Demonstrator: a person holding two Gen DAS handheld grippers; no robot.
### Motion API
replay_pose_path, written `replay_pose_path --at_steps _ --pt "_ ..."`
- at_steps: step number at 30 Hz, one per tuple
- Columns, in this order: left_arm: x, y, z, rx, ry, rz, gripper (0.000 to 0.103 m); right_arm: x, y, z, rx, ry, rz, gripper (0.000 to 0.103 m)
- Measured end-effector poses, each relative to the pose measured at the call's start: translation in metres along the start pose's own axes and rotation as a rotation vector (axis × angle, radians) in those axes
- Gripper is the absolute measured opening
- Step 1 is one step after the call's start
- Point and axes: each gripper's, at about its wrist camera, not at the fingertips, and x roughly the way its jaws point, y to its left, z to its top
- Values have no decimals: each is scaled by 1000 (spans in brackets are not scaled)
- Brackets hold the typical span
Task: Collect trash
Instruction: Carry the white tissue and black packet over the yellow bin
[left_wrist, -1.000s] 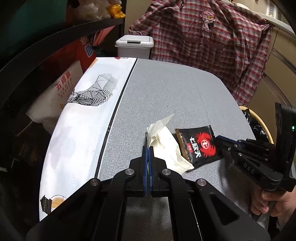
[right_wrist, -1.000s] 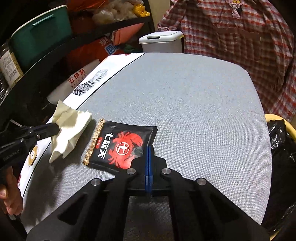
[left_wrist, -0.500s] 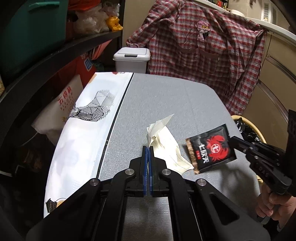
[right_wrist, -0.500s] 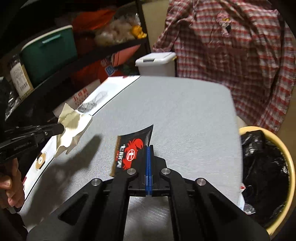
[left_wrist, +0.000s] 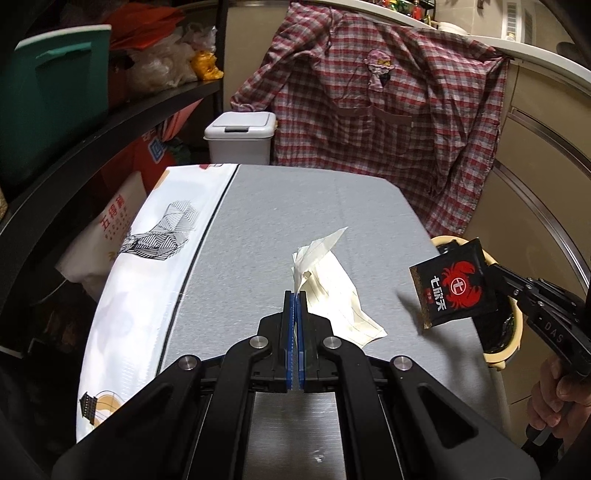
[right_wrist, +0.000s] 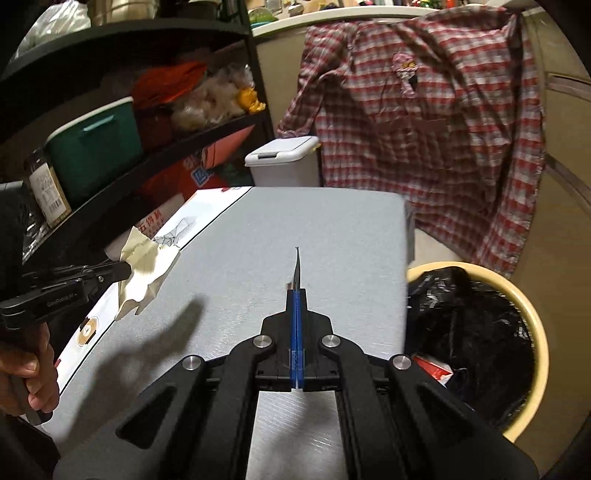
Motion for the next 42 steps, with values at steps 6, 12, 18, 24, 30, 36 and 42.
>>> replay_pose_path --at_steps 6,12,18,24,30,36,42 --pt "-5 -21 5 13 -17 -20 1 -22 -20 -1 28 -33 -27 0" --pt "-6 -37 7 26 -25 -37 1 -42 -42 -1 63 -67 -63 0" --pt "-7 -54 12 32 -36 -57 1 -57 -59 -2 89 -95 -94 0" --pt "-6 -66 15 38 -41 -69 1 -68 -75 -2 107 -116 -120 0" --pt "-4 -76 18 50 -48 -77 1 -75 -86 0 122 -136 -143 0" --pt "-3 -85 20 58 -53 -86 1 -82 -96 1 133 -152 -164 0" --pt "-2 -94 23 65 -57 -98 1 -87 -103 1 135 -165 -187 0"
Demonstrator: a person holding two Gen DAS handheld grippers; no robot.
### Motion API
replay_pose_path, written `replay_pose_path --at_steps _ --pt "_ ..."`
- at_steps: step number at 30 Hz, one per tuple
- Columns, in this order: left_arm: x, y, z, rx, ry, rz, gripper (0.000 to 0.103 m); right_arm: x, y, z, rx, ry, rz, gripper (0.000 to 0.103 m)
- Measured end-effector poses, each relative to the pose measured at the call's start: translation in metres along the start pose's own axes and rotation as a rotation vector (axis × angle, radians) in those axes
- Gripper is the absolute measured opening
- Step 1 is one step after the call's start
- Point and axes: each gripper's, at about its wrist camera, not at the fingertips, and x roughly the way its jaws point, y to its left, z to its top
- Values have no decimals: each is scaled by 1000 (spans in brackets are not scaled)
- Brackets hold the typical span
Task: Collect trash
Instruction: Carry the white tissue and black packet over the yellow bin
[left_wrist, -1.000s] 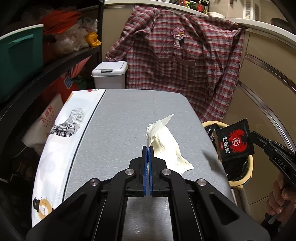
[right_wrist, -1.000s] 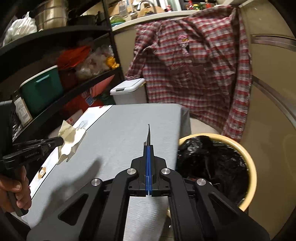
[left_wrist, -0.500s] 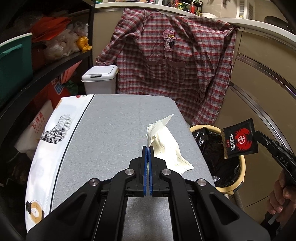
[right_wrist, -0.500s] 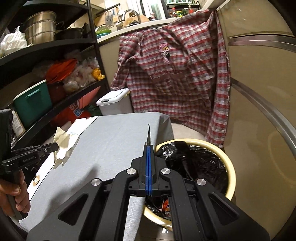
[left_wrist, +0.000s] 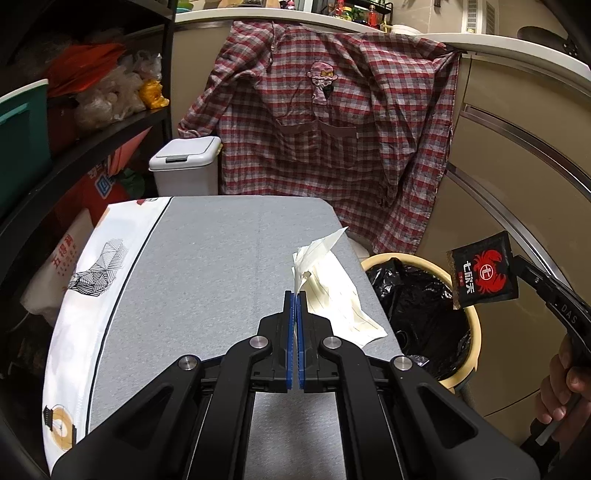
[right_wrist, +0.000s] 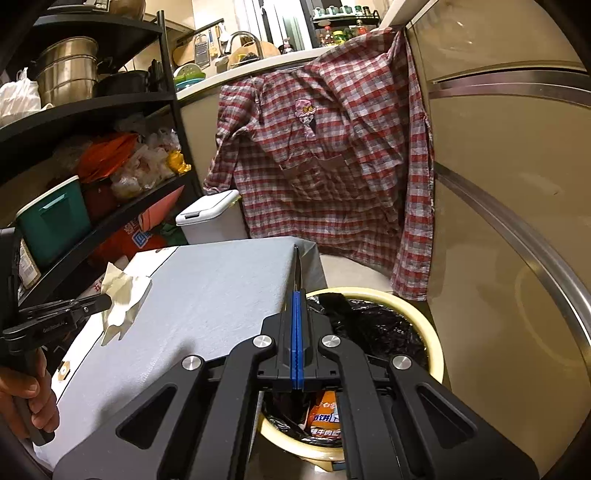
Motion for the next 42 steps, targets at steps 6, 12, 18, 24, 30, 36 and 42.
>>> replay_pose_path --at_steps 6,12,18,24,30,36,42 --pt "4 -9 2 5 1 -12 1 -2 -7 1 -3 -9 -21 0" --pt "9 -20 5 12 1 -25 1 -3 -17 3 8 -13 -32 0" --pt "15 -31 7 18 3 -38 1 -3 -26 5 14 -20 -45 0" --pt "22 -42 8 23 8 -48 1 -4 -31 7 14 -26 -60 0" --pt "29 -54 10 29 12 -62 1 -4 -38 9 28 -26 -70 0" --pt "37 -69 11 38 18 -86 1 -3 -42 10 31 -24 -87 0" --pt "45 -88 13 49 28 -121 1 -1 -45 10 30 -19 -91 0"
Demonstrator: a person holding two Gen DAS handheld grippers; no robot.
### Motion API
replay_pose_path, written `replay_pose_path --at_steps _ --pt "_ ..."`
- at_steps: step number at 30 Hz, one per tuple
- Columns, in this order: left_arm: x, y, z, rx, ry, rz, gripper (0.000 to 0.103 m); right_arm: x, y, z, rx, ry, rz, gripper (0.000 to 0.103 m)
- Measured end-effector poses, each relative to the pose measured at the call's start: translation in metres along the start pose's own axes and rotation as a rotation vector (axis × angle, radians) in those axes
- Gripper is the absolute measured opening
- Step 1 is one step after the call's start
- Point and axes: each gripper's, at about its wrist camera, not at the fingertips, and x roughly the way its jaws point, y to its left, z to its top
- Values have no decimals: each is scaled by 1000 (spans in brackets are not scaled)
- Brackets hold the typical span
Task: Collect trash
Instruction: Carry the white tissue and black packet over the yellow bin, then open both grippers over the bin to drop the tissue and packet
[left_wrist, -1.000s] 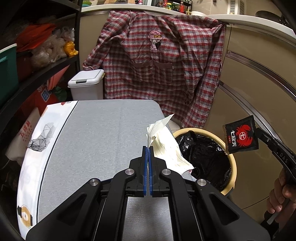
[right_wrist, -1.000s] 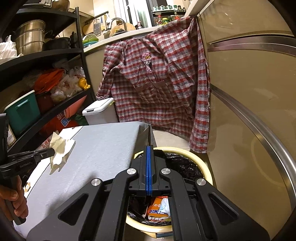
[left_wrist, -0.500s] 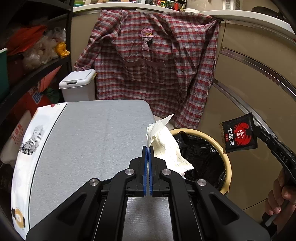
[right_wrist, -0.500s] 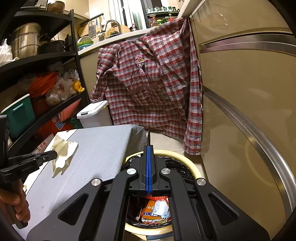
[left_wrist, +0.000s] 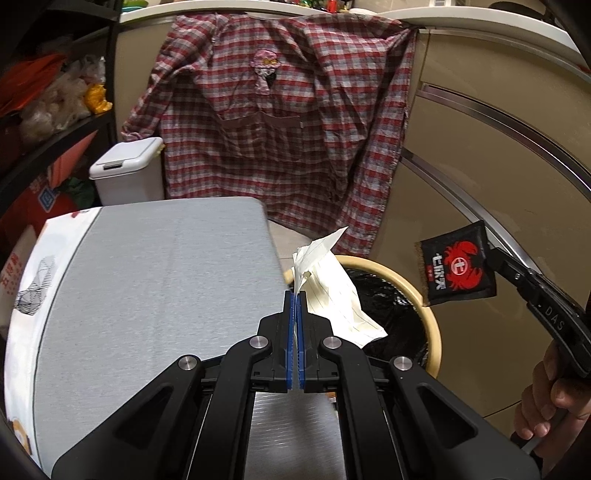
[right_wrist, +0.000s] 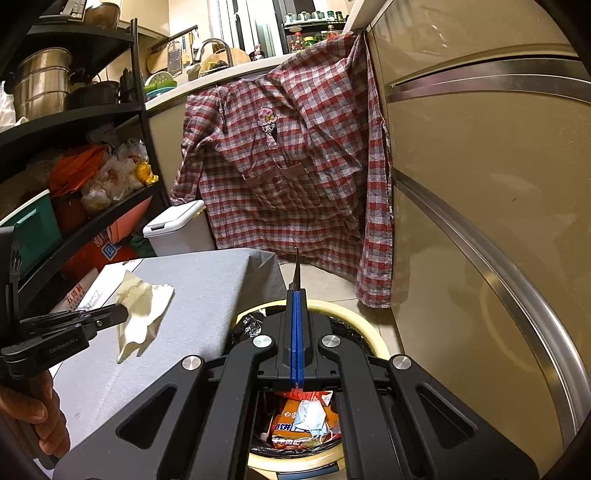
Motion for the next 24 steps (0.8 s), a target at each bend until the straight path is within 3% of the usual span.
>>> replay_pose_path --at_steps 18,24 --pt "34 -33 -2 24 43 -60 1 15 -12 -1 3 29 -20 1" --pt "39 -36 -3 25 58 -84 4 27 -17 -7 17 86 -25 14"
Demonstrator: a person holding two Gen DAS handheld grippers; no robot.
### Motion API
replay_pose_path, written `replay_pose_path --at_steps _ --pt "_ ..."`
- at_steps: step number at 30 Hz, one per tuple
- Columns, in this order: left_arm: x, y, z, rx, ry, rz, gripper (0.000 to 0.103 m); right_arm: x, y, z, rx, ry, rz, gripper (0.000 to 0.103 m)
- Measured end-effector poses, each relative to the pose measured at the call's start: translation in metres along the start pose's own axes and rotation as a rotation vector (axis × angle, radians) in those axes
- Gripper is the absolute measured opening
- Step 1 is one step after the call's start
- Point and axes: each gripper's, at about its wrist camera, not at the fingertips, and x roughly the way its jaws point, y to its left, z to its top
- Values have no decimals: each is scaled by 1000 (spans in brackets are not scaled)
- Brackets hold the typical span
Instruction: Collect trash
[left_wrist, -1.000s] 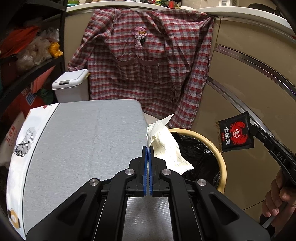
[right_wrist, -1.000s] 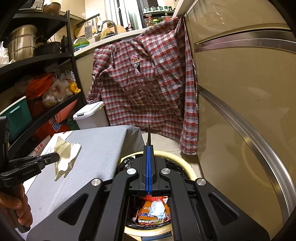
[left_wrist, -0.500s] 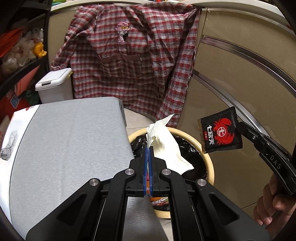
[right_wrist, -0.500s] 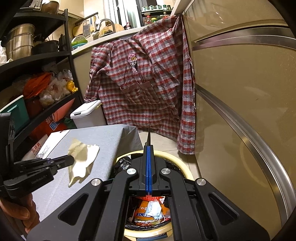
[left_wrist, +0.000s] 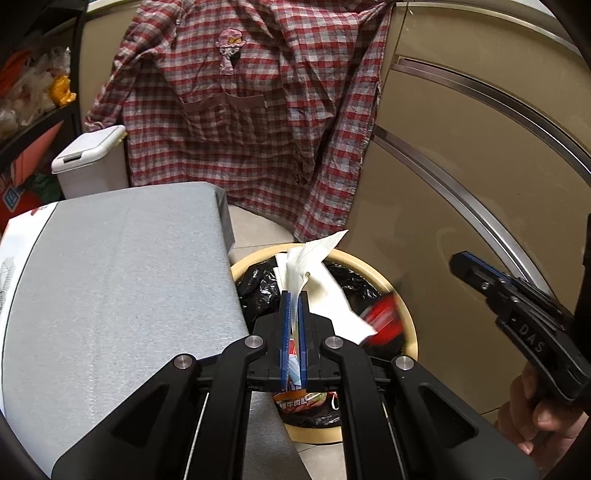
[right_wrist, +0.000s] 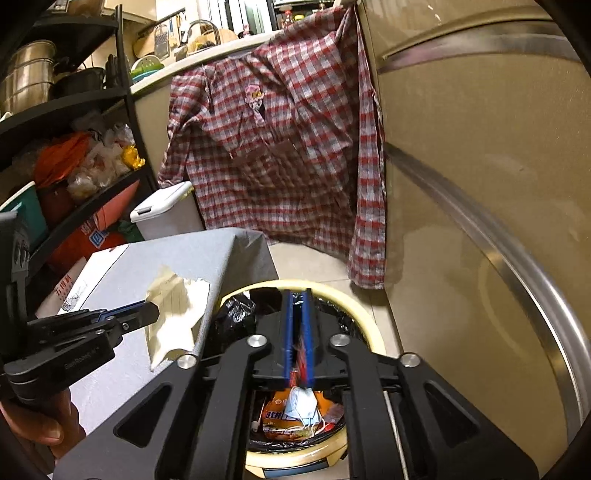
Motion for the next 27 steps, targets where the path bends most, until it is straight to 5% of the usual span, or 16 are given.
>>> replay_pose_path --at_steps 8,13,24,27 --pt "-1 -1 0 2 -5 -19 10 -2 1 0 0 -8 5 20" --pt "-5 -1 2 -4 -17 -25 42 -2 0 0 6 -7 6 21" --pt "-20 7 0 -3 -49 4 42 -6 1 -1 1 -12 -14 21" --pt "-33 15 -1 -10 -72 23 42 -14 5 -3 -9 -25 -30 38"
